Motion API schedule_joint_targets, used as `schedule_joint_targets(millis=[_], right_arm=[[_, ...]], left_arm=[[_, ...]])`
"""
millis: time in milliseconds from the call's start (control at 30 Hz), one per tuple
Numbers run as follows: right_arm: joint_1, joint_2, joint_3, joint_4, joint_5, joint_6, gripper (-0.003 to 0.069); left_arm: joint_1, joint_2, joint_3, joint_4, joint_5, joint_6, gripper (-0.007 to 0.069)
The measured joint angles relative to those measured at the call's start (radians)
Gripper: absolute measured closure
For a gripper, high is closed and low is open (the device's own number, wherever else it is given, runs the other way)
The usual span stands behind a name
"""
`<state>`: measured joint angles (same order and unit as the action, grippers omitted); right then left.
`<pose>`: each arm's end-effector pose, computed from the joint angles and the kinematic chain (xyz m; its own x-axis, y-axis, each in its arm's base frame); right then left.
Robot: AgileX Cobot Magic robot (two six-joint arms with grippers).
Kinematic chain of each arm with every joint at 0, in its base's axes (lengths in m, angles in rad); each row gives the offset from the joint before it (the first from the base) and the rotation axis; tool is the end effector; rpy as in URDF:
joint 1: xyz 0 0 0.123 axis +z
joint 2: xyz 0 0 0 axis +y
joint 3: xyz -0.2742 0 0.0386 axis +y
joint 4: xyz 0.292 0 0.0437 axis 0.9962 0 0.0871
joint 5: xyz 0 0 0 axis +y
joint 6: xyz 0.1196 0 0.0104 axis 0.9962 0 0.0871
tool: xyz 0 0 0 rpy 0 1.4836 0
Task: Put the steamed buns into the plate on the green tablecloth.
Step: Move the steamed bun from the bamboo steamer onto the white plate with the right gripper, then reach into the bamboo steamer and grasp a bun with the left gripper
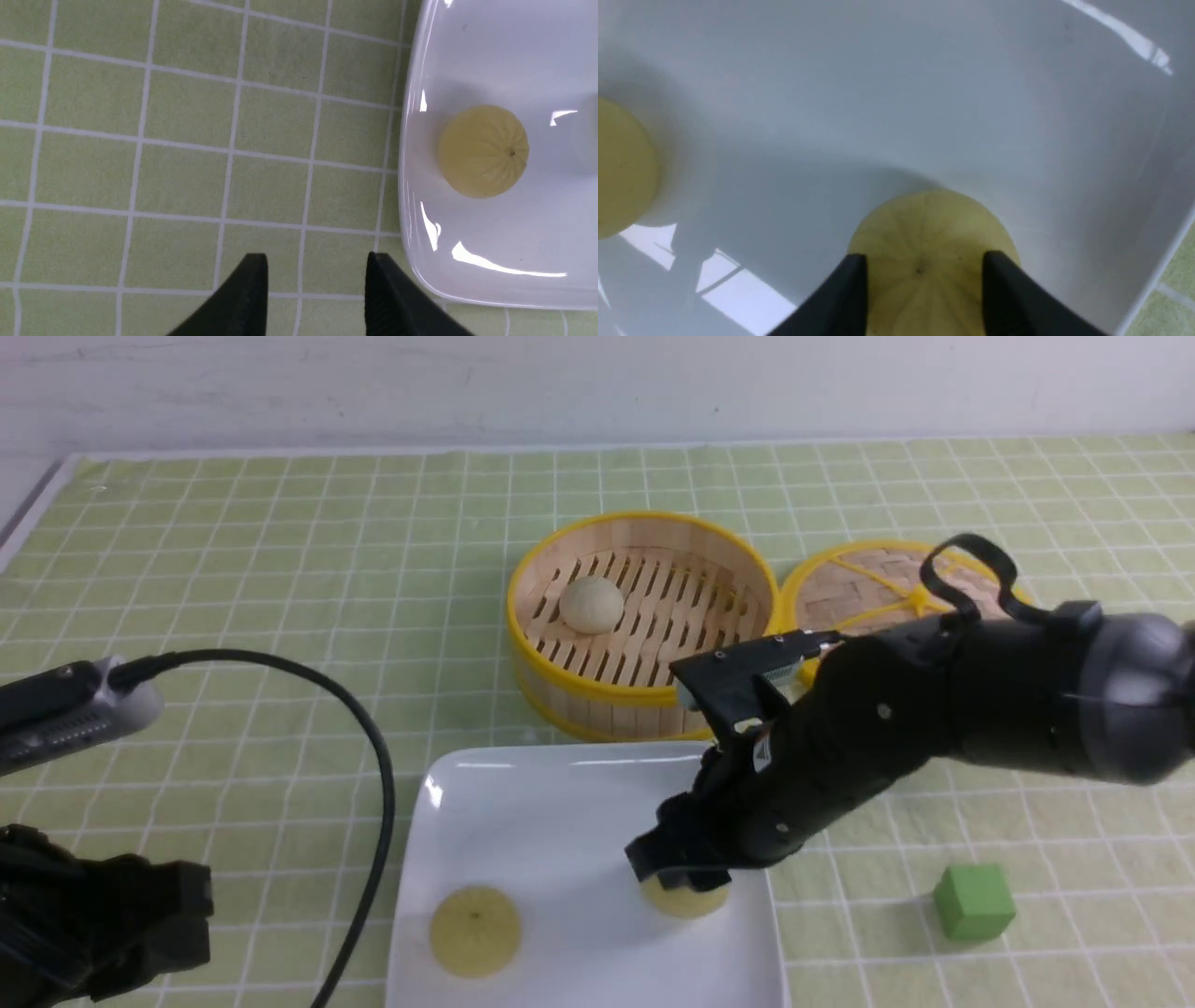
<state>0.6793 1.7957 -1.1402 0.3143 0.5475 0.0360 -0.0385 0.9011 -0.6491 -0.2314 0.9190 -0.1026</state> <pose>0.3078 0.2734 0.1331 -0.8635 -0.3142 -0.3946 -0.4372 0.8563 0.2749 0.2093 -0.0300 0.2278 -0.8811 -0.2043 -0.4265 -0.0909 0.9582 -0.2713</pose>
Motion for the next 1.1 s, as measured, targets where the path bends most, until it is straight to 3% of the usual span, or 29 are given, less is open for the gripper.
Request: schedule_joint_targets(millis=[67, 167, 267, 333, 400, 500, 667, 767, 933, 1100], right_arm=[[-0.012, -0.025, -0.051, -0.015, 0.09, 0.0, 0.0216], [-0.037, -0.092, -0.137, -0.047, 0.236, -0.01, 0.0213], [-0.067, -0.201, -0.213, -0.108, 0.397, -0.028, 0.0329], [-0.09, -0.325, -0.209, -0.18, 0.552, -0.029, 0.054], [-0.098, -0.433, -0.157, -0.213, 0.606, -0.019, 0.0641], [-0.103, -0.58, -0.02, -0.242, 0.607, -0.001, 0.0673], [-0.103, -0.847, 0.289, -0.249, 0.45, 0.003, 0.0673], [-0.103, -0.958, 0.431, -0.249, 0.362, 0.009, 0.0673], [-0.103, -1.018, 0.536, -0.254, 0.316, 0.057, 0.0671], [-0.103, -1.02, 0.557, -0.281, 0.29, 0.078, 0.0667]], left_arm=[[0.0, 0.0, 0.0, 0.0, -0.002, 0.0, 0.0307], [0.0, 0.0, 0.0, 0.0, -0.009, -0.003, 0.0309], [0.0, 0.0, 0.0, -0.005, -0.019, -0.046, 0.0348], [0.0, 0.021, -0.014, -0.007, -0.011, -0.06, 0.0455], [0.0, 0.052, -0.047, -0.011, 0.005, -0.052, 0.0555], [0.0, 0.132, -0.129, -0.06, 0.032, -0.018, 0.0615], [-0.078, 0.389, -0.338, -0.231, 0.073, 0.135, 0.0622], [-0.168, 0.577, -0.483, -0.247, 0.073, 0.147, 0.0606], [-0.264, 0.813, -0.759, -0.206, 0.073, 0.044, 0.0508], [-0.358, 1.096, -1.133, -0.069, 0.079, -0.075, 0.0292]])
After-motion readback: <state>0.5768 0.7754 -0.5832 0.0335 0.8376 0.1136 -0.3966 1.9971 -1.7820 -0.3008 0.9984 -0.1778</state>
